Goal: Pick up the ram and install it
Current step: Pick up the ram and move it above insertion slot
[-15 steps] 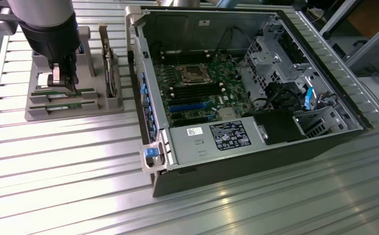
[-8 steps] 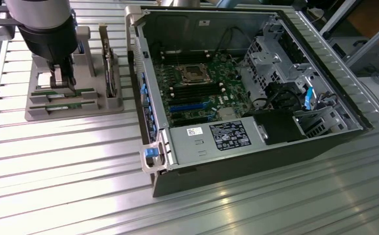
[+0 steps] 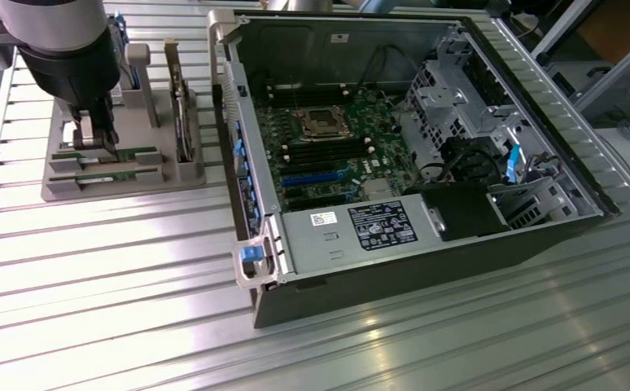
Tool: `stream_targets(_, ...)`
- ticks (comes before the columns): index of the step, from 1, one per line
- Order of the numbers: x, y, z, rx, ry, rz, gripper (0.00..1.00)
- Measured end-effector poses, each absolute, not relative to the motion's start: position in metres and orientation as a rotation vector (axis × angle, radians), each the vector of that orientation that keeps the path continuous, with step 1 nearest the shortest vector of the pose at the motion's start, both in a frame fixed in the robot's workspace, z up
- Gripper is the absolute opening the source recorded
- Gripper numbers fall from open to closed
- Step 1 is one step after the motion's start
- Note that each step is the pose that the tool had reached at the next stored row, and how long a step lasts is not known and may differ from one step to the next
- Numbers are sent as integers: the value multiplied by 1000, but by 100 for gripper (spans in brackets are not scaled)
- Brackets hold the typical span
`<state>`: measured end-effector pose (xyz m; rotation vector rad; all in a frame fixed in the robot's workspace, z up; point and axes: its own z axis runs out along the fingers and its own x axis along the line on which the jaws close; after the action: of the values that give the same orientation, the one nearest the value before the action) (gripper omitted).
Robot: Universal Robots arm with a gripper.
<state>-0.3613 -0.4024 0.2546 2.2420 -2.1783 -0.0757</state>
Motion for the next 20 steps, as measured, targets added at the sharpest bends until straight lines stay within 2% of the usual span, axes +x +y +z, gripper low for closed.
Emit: stream_targets(20, -367, -402, 243, 2243, -2177, -76, 36)
